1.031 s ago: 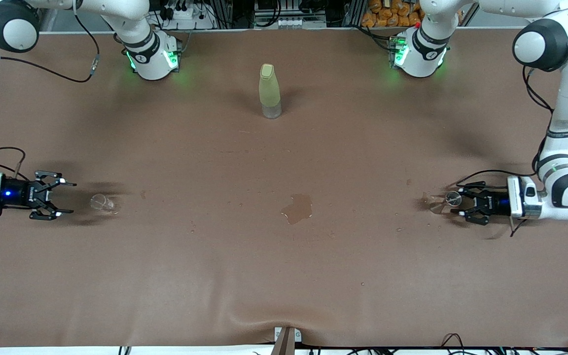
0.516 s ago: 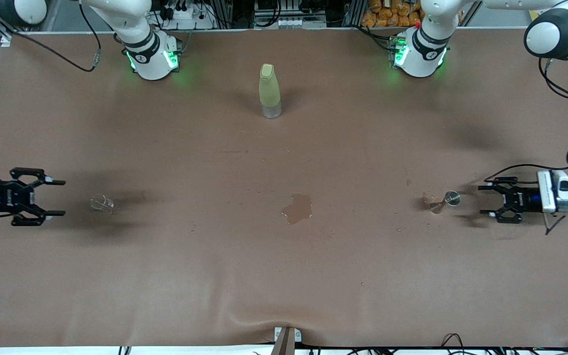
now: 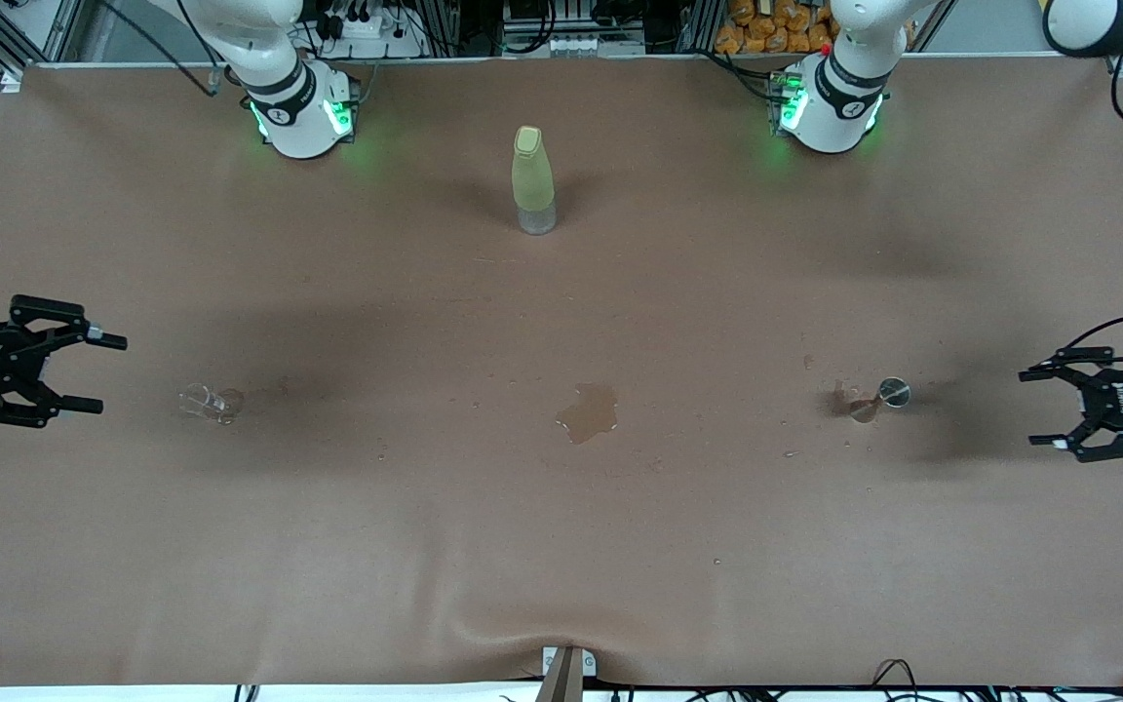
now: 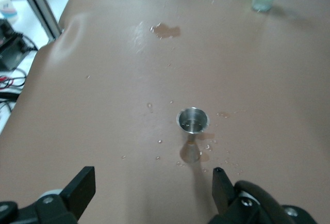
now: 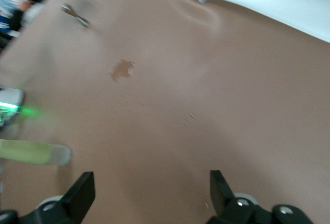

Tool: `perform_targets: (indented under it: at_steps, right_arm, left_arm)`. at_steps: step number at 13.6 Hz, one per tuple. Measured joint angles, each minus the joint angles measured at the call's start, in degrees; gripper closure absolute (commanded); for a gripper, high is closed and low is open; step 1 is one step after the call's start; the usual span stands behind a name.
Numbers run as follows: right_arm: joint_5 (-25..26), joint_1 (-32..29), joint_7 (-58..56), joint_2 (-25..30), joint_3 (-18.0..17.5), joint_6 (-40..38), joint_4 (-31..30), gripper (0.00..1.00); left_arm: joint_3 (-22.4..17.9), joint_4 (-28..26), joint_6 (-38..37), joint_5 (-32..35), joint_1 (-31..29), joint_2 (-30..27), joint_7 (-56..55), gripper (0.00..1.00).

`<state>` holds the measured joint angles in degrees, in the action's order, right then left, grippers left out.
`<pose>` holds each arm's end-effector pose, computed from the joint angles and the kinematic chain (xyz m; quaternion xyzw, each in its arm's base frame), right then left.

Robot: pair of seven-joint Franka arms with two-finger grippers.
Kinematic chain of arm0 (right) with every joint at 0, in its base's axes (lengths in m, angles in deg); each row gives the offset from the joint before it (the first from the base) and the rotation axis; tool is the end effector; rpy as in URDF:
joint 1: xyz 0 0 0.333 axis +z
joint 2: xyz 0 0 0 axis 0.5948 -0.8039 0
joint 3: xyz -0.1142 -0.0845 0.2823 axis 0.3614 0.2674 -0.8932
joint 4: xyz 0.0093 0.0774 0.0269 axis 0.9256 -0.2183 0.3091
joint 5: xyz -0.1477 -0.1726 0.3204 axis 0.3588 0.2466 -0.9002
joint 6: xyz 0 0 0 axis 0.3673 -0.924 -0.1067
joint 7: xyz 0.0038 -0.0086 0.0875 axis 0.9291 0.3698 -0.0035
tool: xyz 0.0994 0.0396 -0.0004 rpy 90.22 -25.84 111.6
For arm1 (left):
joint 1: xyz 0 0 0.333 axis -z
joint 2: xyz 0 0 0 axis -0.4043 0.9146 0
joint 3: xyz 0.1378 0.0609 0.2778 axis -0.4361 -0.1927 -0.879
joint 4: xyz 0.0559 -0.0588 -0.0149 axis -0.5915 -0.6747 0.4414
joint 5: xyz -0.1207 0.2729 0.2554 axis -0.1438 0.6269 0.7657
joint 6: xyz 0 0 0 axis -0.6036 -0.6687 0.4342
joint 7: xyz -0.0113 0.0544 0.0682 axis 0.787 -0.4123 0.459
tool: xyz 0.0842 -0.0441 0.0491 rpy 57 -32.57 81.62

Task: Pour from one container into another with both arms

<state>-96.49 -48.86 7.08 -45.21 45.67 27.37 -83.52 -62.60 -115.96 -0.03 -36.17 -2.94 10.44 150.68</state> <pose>0.6372 -0.0978 0.4963 -0.8790 -0.3510 -0.1219 0.2988 0.6678 0.2099 0.3533 0.6039 -0.6960 0.2781 0.2713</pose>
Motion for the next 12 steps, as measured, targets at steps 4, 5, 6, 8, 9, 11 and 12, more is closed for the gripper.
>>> perform_targets:
  at_steps: [4, 5, 6, 8, 9, 11, 12]
  right_arm:
    - [14.5, 3.5, 17.9, 9.3, 0.0, 6.2, -8.0, 0.0]
    - [19.9, 5.1, 25.3, 11.5, 0.0, 6.5, -8.6, 0.0]
    - [24.1, 6.9, 31.4, 13.5, -0.1, 6.5, -8.9, 0.0]
    - [27.7, 9.0, 37.7, 16.4, -0.1, 6.4, -9.3, 0.0]
    - [28.6, 9.2, 39.5, 17.5, -0.1, 5.8, -9.6, 0.0]
    - [31.9, 9.2, 45.8, 18.7, 0.0, 3.6, -9.8, 0.0]
    - [33.5, 9.3, 49.0, 19.1, 0.0, 3.2, -9.9, 0.0]
  left_arm:
    - [0.0, 0.0, 6.5, 5.5, 6.6, -5.4, -6.4, 0.0]
    - [0.0, 0.0, 7.8, 7.0, 7.9, -6.2, -8.0, 0.0]
    - [0.0, 0.0, 8.8, 8.3, 9.0, -7.0, -10.5, 0.0]
    - [0.0, 0.0, 10.0, 10.6, 10.4, -8.1, -16.9, 0.0]
    - [0.0, -0.1, 10.2, 11.4, 10.9, -8.6, -20.3, 0.0]
    - [0.0, -0.1, 10.6, 13.6, 11.9, -9.4, -28.2, 0.0]
    - [0.1, -0.1, 11.1, 15.3, 12.5, -9.9, -32.4, 0.0]
